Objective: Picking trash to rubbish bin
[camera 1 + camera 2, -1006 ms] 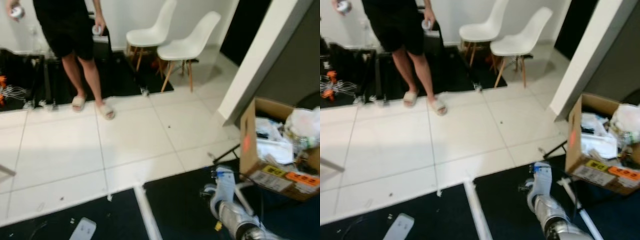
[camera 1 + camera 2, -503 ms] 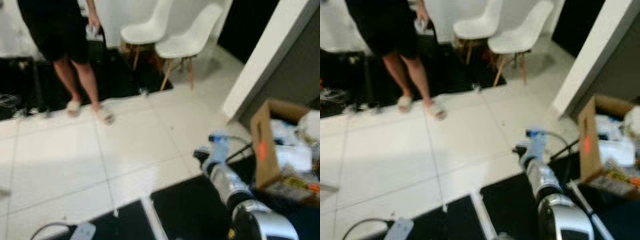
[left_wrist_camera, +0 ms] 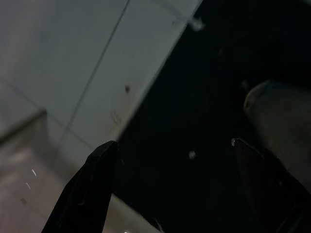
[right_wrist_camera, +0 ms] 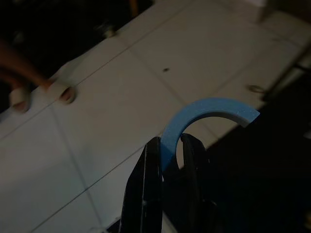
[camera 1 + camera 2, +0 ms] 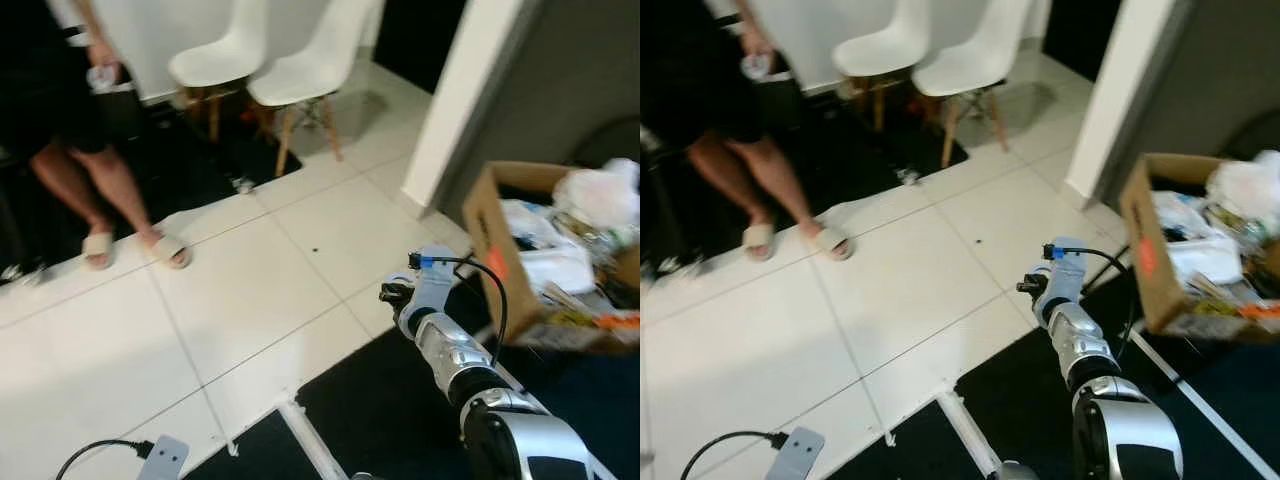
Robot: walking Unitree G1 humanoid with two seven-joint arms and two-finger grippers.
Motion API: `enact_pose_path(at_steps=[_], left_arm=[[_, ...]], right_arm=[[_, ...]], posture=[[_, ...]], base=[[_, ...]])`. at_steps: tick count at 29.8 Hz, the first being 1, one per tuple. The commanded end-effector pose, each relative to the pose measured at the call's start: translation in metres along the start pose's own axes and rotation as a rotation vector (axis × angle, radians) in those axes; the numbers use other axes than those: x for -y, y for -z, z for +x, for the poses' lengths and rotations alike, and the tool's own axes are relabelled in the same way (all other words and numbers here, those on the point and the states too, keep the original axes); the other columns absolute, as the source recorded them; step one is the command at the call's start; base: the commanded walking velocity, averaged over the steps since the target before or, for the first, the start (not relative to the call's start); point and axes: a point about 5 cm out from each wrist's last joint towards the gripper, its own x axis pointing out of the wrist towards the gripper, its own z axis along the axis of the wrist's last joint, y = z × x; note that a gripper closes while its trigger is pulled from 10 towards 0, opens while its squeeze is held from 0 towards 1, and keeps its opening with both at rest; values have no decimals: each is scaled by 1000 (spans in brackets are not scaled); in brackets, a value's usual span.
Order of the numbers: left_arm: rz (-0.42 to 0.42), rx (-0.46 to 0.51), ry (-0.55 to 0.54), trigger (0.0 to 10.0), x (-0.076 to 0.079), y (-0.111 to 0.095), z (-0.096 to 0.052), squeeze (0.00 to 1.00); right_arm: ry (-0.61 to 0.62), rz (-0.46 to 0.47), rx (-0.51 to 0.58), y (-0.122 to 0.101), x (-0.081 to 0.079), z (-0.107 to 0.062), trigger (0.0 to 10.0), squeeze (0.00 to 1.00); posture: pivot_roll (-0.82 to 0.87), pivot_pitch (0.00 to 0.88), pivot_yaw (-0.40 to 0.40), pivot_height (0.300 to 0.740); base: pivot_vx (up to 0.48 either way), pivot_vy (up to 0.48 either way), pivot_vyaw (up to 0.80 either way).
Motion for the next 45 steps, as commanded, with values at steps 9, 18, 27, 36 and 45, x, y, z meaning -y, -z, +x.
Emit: enact_pose_path(at_steps=[9, 18, 27, 36, 45], left_arm=[[14, -15, 13, 10000, 3, 6, -1, 0], [1, -10, 17, 10000, 4, 5, -1, 0], [4, -10, 31, 10000, 4, 4, 0, 0], [5, -12, 37, 10000, 5, 5, -1, 0], [2, -14, 39, 10000, 6, 6, -1, 0]], right_arm=[[17, 10, -33, 7, 3, -2, 10000, 0], [-38, 19, 12, -6, -9, 4, 10000, 0], [-52, 34, 73, -17, -15, 7, 10000, 0], [-45, 29, 71, -22, -15, 8, 10000, 0], [-36, 29, 85, -24, -14, 8, 10000, 0]], posture=[[93, 25, 7, 740], [93, 25, 7, 740], [96, 20, 1, 740], [100, 16, -3, 740], [102, 19, -3, 740]], base=[[0, 0, -800], [0, 0, -800], [150, 0, -444], [347, 0, -622], [348, 0, -800]])
